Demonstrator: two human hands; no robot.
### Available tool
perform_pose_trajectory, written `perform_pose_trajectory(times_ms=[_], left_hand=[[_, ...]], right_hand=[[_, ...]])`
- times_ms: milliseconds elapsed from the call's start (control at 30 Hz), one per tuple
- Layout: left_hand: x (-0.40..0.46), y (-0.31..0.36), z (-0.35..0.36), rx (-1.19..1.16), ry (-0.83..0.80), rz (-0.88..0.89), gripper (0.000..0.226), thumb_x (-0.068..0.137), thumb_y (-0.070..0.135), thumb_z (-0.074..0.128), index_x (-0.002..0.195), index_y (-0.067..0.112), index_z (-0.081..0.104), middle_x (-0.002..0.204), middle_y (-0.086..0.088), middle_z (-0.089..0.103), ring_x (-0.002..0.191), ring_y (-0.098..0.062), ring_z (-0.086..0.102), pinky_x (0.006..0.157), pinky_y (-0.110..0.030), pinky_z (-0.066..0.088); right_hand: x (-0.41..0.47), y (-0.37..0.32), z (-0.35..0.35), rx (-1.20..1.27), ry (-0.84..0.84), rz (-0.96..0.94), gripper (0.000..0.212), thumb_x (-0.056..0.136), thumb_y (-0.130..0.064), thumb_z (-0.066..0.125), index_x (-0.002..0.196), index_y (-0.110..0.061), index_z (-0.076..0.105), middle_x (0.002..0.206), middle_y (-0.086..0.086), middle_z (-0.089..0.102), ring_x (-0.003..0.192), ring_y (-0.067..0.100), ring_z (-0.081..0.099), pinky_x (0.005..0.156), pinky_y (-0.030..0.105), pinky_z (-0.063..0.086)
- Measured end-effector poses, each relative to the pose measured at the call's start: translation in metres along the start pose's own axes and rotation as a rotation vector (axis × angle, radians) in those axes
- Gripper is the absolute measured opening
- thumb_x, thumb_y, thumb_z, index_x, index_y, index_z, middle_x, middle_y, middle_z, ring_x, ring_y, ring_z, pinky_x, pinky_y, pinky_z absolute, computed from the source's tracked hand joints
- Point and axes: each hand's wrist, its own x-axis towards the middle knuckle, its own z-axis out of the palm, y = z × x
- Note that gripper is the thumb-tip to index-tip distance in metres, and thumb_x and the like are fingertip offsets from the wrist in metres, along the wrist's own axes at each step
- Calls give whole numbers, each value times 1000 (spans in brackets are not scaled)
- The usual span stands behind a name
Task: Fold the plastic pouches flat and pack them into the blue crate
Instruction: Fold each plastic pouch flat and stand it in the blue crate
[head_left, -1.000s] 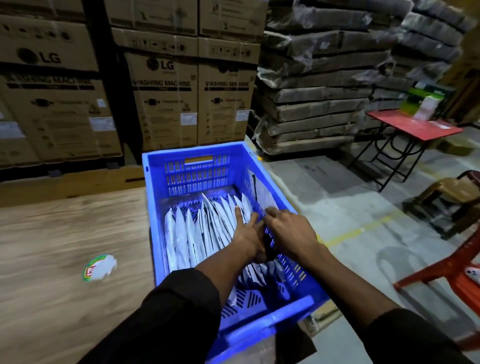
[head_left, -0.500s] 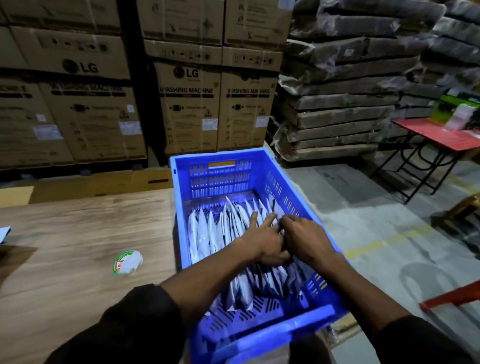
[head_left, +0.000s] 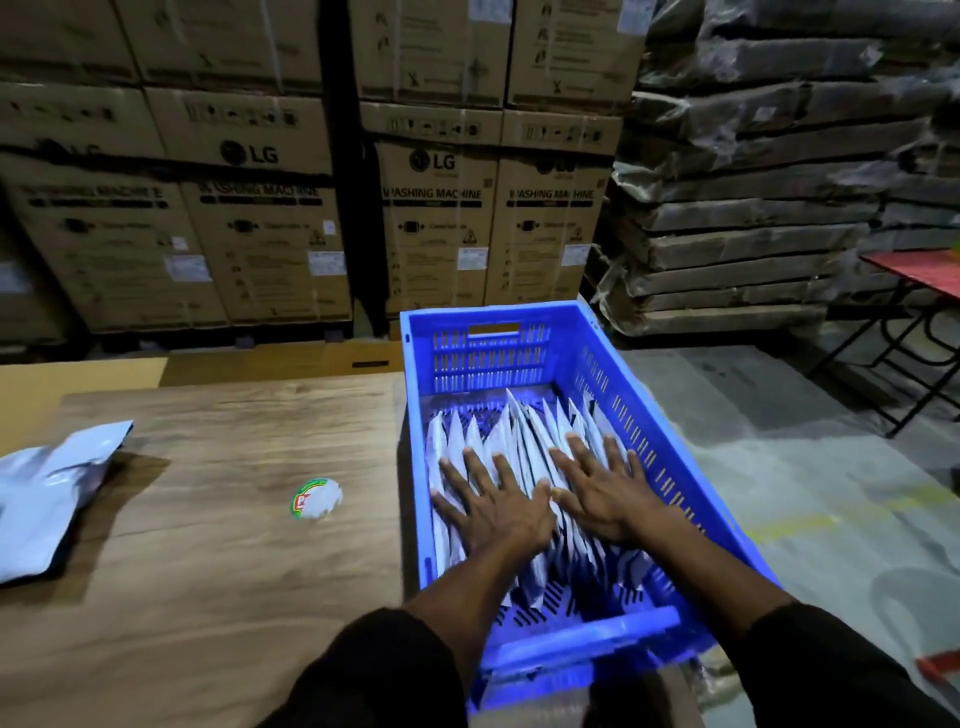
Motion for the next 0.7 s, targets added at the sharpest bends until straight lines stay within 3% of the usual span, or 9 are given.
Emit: perform_pose_trajectory(times_ms=[133, 233, 333, 400, 500, 600, 700], left_hand=[[-10, 25, 9, -67, -10, -12, 77, 104, 58, 24, 163, 15, -2, 168, -11, -20, 149, -43, -29, 114, -72, -12], [-14, 30, 11, -61, -1, -19, 75, 106, 52, 26, 163, 13, -3, 169, -12, -18, 150, -43, -25, 115, -71, -7], [-14, 27, 12, -40, 8, -25, 74, 106, 51, 24, 162, 15, -8, 167, -13, -22, 150, -43, -27, 111, -75, -10], [-13, 24, 13, -26, 20, -41, 73, 107, 50, 24, 162, 16, -10, 167, -13, -23, 149, -43, -29, 108, -78, -13], [-10, 20, 15, -15, 36, -55, 72, 107, 47, 26, 162, 19, -11, 167, -12, -23, 148, -42, -31, 105, -80, -13], [-7, 22, 15, -14, 33, -61, 71, 107, 45, 26, 161, 20, -13, 167, -13, -22, 148, -42, -32, 105, -81, -13], [-6, 25, 14, -17, 29, -51, 70, 108, 44, 24, 161, 20, -13, 168, -13, -21, 149, -42, -30, 106, -81, -11]], right_hand=[[7, 13, 7, 94, -45, -6, 69, 101, -63, 17, 158, -34, -8, 164, -7, -23, 150, 42, -18, 121, 58, 0], [17, 25, 13, 136, -13, -82, 86, 87, -66, 3, 160, -21, -4, 166, 1, -16, 150, 45, -12, 122, 58, 2], [24, 26, 12, 135, 0, -130, 64, 106, -33, 28, 159, -3, 7, 166, 10, -11, 152, 39, -10, 123, 49, -7], [26, 23, 11, 180, -2, -150, 62, 104, -25, 30, 157, 0, 10, 166, 10, -11, 152, 39, -10, 123, 49, -5], [30, 21, 8, 174, -18, -173, 74, 94, -35, 20, 158, -3, 8, 167, 6, -10, 152, 41, -8, 123, 53, 1], [32, 15, 6, 124, -5, -174, 66, 103, -28, 29, 159, -8, 1, 166, 5, -11, 152, 41, -8, 123, 52, 3], [30, 13, 6, 105, 8, -141, 67, 102, -34, 27, 160, -16, -3, 167, 1, -13, 151, 44, -4, 121, 56, 15]])
